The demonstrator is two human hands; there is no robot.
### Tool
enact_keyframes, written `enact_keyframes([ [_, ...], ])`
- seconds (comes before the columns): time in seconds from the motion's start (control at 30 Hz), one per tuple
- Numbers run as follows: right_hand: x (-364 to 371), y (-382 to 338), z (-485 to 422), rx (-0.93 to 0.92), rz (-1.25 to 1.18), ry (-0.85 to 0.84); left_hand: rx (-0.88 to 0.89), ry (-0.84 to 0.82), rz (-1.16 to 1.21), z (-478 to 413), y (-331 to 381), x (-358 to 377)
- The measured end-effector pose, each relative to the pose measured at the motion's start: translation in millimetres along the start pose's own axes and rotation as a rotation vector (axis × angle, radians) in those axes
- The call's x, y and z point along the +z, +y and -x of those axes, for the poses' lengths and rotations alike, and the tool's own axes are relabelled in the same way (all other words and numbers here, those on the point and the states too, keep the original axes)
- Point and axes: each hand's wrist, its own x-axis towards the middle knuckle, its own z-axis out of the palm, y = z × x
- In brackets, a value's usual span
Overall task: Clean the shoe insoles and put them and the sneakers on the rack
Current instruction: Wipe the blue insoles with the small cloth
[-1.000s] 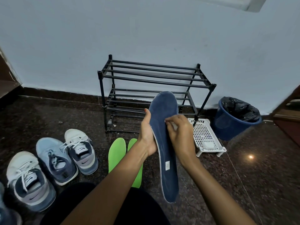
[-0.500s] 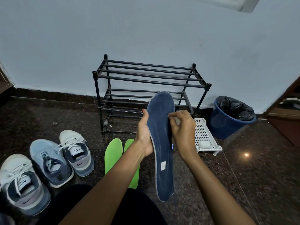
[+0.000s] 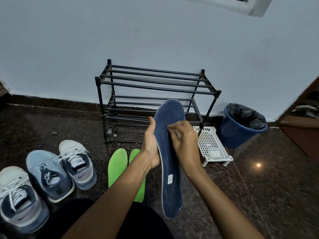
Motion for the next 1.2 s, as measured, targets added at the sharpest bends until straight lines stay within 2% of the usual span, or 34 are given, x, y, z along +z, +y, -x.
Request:
enact_keyframes([
  [0.17, 4.2, -10.6, 14.2, -0.056, -0.019, -0.103, -0.003, 0.025, 0.062, 1.1, 0.1, -0.4],
  [0.33, -1.5, -0.8, -3.6, 0.016, 0.005, -0.034, 0.000, -0.038, -0.019, -2.5, -3.6, 0.3],
  [0.57, 1.8, -17.5, 18.2, -0.061, -0.033, -0.147, -0.002, 0.047, 0.055, -0.6, 0.7, -1.6],
  [0.77, -1.7, -3.0, 0.1, 0.034, 0.003, -0.048, 0.002, -0.033, -0.004, -4.9, -4.4, -2.6],
  [1.0, 1.2, -16.9, 25.3, -0.062, -0.021, -0.140, -0.005, 0.019, 0.071, -2.2, 1.7, -3.7],
  [1.2, -1.8, -5.4, 4.9, 0.040, 0.000, -0.062, 0.004, -0.054, 0.045, -6.2, -2.2, -3.8],
])
